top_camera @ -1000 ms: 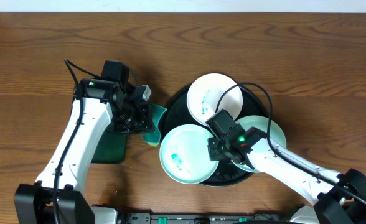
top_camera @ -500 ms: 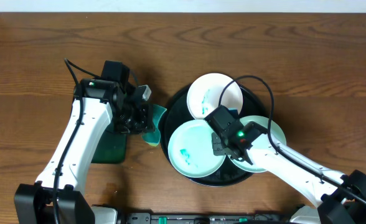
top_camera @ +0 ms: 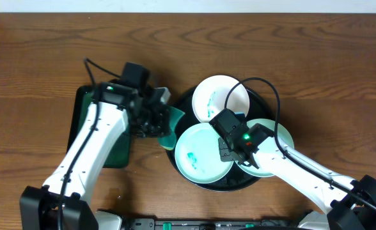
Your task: Clean dirty plates on tray and stack at the side
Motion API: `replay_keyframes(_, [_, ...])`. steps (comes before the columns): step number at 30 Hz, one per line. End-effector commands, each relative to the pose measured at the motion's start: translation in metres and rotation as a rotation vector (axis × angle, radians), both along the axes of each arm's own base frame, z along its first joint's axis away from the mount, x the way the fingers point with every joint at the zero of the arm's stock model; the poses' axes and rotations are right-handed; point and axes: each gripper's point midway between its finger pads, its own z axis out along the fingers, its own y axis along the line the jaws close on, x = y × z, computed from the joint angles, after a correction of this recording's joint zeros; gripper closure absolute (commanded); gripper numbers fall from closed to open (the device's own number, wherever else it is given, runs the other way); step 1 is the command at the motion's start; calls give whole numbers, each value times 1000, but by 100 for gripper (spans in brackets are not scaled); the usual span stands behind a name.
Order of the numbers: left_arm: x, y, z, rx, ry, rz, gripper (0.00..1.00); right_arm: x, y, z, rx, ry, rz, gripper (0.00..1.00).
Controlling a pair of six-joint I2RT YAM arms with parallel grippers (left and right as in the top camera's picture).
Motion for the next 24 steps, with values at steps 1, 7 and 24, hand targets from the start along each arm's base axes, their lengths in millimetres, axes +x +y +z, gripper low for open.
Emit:
replay_keyframes(1, [-11,-20,-4,-7,31,-45,93,-2,10,2,13,5,39,99])
replay_keyframes(7, [-22,-41,-33,28,96,-60,93,-3,10,2,13,5,35,99])
replay_keyframes(24, [-46,-104,-62,-488,188,-41,93,-2,11,3,19,3,36,99])
